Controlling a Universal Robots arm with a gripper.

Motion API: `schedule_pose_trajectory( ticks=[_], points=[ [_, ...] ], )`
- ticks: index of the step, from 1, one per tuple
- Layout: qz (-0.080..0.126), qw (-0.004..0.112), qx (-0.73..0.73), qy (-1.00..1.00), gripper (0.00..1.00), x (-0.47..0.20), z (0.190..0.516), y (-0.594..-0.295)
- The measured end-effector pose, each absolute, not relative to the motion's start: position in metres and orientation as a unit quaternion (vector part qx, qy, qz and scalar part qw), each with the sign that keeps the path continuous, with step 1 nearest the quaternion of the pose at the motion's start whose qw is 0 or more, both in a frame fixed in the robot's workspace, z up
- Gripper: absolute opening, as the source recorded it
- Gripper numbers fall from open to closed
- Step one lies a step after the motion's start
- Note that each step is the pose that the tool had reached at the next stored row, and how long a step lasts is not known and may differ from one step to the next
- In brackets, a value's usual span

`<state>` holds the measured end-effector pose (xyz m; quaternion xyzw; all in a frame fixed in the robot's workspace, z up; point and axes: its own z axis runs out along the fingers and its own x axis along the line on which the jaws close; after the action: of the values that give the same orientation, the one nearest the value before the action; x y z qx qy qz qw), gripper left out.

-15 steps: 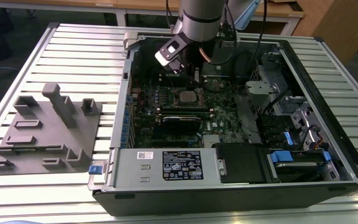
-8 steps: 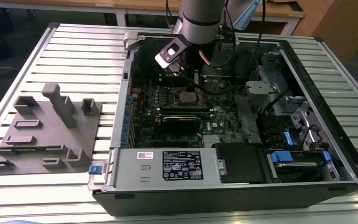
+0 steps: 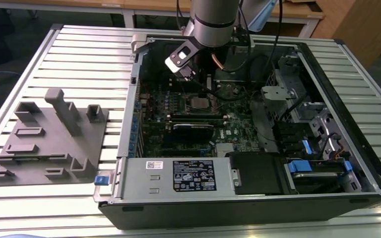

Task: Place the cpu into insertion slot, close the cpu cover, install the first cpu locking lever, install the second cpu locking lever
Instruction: 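Close the cpu cover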

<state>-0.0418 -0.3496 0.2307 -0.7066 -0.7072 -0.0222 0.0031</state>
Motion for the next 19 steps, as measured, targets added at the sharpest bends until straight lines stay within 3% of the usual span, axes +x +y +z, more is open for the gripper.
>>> schedule_pose_trajectory(
  ticks=[19],
  points=[
    [-0.022,0.003,-0.707,-0.707,0.11,-0.042,0.259,-0.35]
  ],
)
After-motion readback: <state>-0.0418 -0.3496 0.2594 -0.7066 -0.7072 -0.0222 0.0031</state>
